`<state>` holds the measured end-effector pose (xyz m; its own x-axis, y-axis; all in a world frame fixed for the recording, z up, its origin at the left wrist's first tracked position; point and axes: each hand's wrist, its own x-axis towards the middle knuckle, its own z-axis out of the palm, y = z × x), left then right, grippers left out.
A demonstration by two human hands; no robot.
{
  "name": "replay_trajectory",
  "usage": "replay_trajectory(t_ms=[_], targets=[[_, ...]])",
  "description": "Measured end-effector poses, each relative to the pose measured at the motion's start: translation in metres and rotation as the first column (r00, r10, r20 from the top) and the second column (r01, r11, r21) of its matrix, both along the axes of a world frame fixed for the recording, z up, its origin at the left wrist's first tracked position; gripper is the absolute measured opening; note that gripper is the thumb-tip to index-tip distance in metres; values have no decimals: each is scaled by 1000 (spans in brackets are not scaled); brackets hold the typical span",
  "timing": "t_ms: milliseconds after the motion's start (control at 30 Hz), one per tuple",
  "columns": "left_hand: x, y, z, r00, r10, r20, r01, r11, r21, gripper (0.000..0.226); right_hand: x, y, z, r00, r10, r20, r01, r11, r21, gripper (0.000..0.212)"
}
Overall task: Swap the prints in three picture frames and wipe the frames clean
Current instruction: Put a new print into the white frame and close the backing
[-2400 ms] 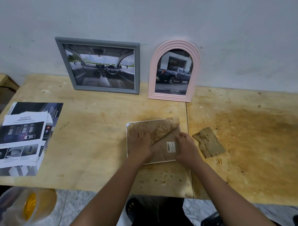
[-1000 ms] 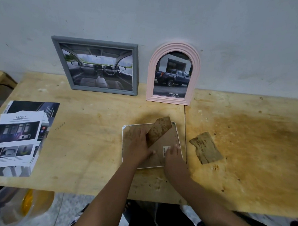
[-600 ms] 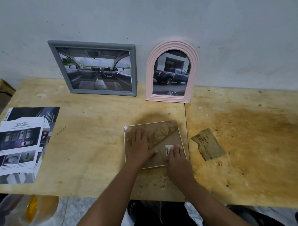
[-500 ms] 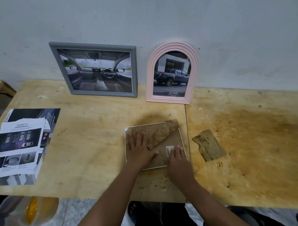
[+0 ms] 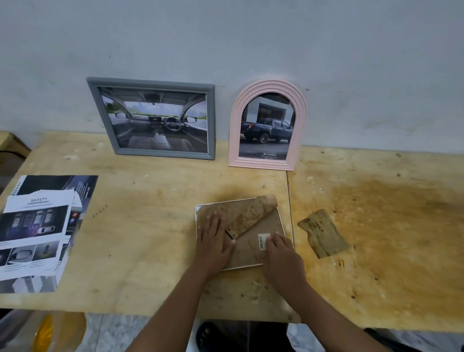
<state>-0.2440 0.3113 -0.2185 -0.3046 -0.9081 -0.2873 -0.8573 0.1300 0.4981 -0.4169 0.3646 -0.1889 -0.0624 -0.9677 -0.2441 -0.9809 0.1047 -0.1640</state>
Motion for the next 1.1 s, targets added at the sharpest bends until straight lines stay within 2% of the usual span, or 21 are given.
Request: replay_trajectory(t_ms=[67, 133, 167, 267, 367, 467, 600, 667, 800, 900, 933, 1000, 1067, 1100], targets=[[7, 10, 2, 956, 189, -226, -205, 977, -53, 67, -5, -5, 9, 995, -87, 54, 87, 996, -1, 40], [17, 19, 3, 858, 419, -297, -458, 886, -73, 50, -10, -13, 17, 976, -202, 82, 204, 979, -6, 38], [20, 22, 3, 818, 495, -294, -531, 846, -53, 47, -13, -16, 17, 970, -230, 80, 232, 973, -14, 40], [22, 24, 6, 789, 535, -303, -546, 836, 54, 43, -14, -25, 16, 947, -299, 116, 291, 953, 85, 45], [18, 23, 14, 757, 573, -313, -563, 816, 132, 46, -10, -30, 14, 886, -411, 216, 383, 910, 159, 54], [15, 22, 18, 749, 610, -258, -579, 793, 191, 39, -8, -33, 13, 816, -506, 280, 458, 861, 222, 55], [11, 23, 18, 723, 650, -235, -618, 760, 200, 35, -9, -25, 11, 765, -553, 330, 502, 833, 233, 44], [8, 23, 24, 707, 661, -250, -637, 750, 178, 27, -8, -21, 12, 689, -595, 413, 561, 799, 216, 38], [-3, 19, 41, 636, 690, -346, -705, 702, 102, 32, -8, -25, 28, 530, -589, 610, 695, 714, 86, 14], [-14, 19, 51, 521, 693, -498, -769, 634, 78, 21, -10, -30, 37, 322, -512, 796, 772, 628, 92, 12], [-17, 20, 55, 476, 689, -547, -784, 614, 91, 16, -11, -31, 39, 199, -469, 860, 789, 597, 143, 10], [-25, 21, 62, 389, 678, -623, -802, 582, 133, 19, -13, -30, 44, -148, -364, 920, 787, 520, 332, 15], [-32, 22, 67, 321, 672, -668, -791, 578, 202, 28, -15, -25, 49, -449, -275, 850, 730, 436, 526, 21], [-34, 23, 68, 297, 682, -669, -774, 582, 250, 32, -16, -20, 51, -557, -241, 795, 690, 397, 605, 23]])
